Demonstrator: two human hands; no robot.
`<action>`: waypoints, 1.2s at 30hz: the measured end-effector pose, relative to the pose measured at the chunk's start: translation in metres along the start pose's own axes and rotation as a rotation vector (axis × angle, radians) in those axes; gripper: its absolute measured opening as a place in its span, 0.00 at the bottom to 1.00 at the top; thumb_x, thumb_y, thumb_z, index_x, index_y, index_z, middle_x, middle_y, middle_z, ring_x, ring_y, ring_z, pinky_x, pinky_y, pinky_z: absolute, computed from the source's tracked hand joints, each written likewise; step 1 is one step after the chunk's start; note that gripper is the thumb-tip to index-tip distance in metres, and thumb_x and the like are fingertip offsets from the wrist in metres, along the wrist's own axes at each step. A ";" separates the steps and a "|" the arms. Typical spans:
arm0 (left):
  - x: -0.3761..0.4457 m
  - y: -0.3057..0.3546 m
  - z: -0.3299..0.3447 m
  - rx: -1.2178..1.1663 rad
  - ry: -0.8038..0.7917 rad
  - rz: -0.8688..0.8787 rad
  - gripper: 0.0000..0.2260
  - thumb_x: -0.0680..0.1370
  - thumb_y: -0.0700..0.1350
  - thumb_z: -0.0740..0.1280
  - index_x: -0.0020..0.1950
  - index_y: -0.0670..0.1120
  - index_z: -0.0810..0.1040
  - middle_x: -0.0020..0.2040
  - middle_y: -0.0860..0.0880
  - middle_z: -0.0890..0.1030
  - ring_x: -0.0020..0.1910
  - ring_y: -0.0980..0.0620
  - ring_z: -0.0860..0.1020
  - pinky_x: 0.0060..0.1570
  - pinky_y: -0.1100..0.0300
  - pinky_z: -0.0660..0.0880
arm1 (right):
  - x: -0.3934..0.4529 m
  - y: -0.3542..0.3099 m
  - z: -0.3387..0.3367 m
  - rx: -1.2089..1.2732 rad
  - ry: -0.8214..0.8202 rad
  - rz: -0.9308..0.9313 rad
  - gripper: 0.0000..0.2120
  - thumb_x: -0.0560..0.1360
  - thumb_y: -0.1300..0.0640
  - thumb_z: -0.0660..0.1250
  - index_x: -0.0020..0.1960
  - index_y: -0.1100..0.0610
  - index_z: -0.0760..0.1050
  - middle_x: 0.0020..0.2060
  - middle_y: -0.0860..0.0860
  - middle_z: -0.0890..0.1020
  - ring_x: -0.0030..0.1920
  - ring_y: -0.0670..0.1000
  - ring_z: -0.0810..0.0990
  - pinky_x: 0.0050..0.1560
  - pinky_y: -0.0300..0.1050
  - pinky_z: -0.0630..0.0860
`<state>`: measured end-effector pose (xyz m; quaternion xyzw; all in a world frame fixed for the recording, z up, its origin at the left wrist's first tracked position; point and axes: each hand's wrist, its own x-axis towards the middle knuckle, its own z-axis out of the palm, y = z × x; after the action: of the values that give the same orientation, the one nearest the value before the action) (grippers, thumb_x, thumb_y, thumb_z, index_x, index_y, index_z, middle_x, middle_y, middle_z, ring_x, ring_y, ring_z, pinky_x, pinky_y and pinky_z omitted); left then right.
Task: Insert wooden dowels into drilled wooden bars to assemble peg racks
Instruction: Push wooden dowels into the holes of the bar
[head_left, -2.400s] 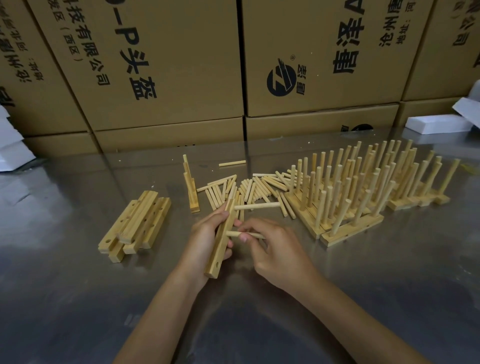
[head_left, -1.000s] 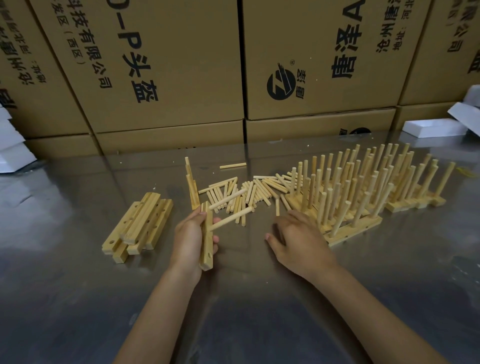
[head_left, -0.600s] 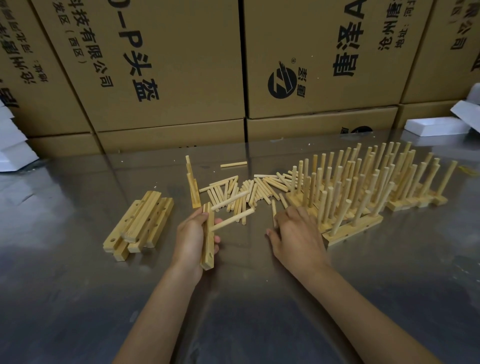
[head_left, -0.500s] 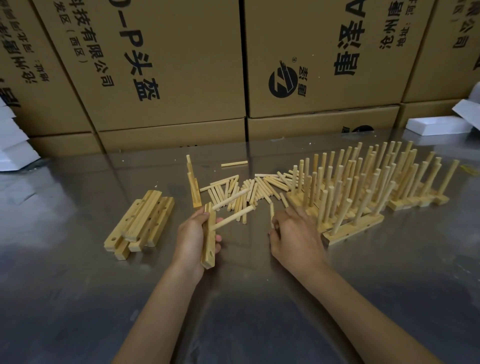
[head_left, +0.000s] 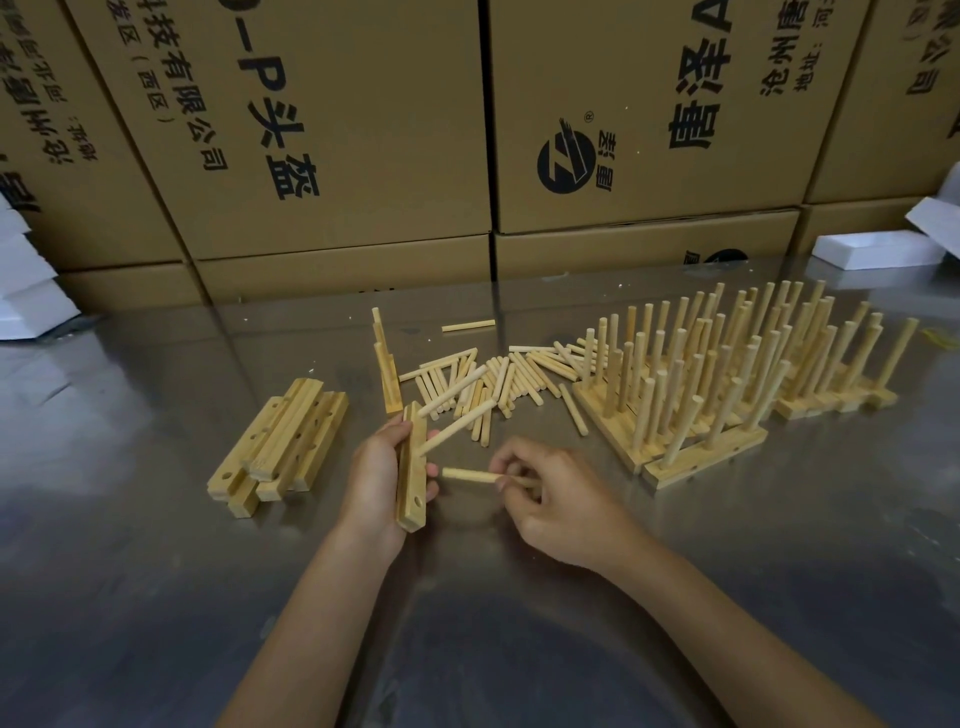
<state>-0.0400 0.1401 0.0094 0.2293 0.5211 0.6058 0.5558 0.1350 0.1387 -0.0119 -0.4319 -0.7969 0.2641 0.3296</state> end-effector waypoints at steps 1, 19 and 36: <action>0.000 0.000 0.000 -0.009 -0.005 0.002 0.15 0.84 0.43 0.57 0.69 0.45 0.74 0.27 0.53 0.80 0.21 0.56 0.73 0.22 0.65 0.70 | -0.001 -0.005 0.002 0.068 -0.022 -0.050 0.07 0.76 0.59 0.63 0.47 0.47 0.75 0.34 0.43 0.77 0.32 0.45 0.73 0.31 0.45 0.69; 0.001 -0.011 0.007 0.107 0.047 0.124 0.12 0.84 0.43 0.58 0.63 0.54 0.76 0.40 0.48 0.82 0.24 0.55 0.70 0.24 0.61 0.70 | -0.006 -0.023 0.008 -0.168 -0.027 -0.282 0.09 0.76 0.58 0.65 0.51 0.47 0.80 0.35 0.39 0.70 0.35 0.38 0.70 0.33 0.31 0.61; -0.003 -0.008 0.006 0.085 -0.003 0.121 0.15 0.85 0.43 0.55 0.65 0.45 0.78 0.49 0.42 0.86 0.43 0.42 0.80 0.35 0.56 0.79 | -0.005 -0.029 0.016 0.567 -0.046 0.182 0.13 0.70 0.54 0.77 0.50 0.50 0.75 0.36 0.50 0.84 0.31 0.45 0.79 0.34 0.41 0.77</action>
<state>-0.0309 0.1381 0.0052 0.2846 0.5308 0.6152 0.5087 0.1100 0.1185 -0.0030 -0.3863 -0.6566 0.5143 0.3938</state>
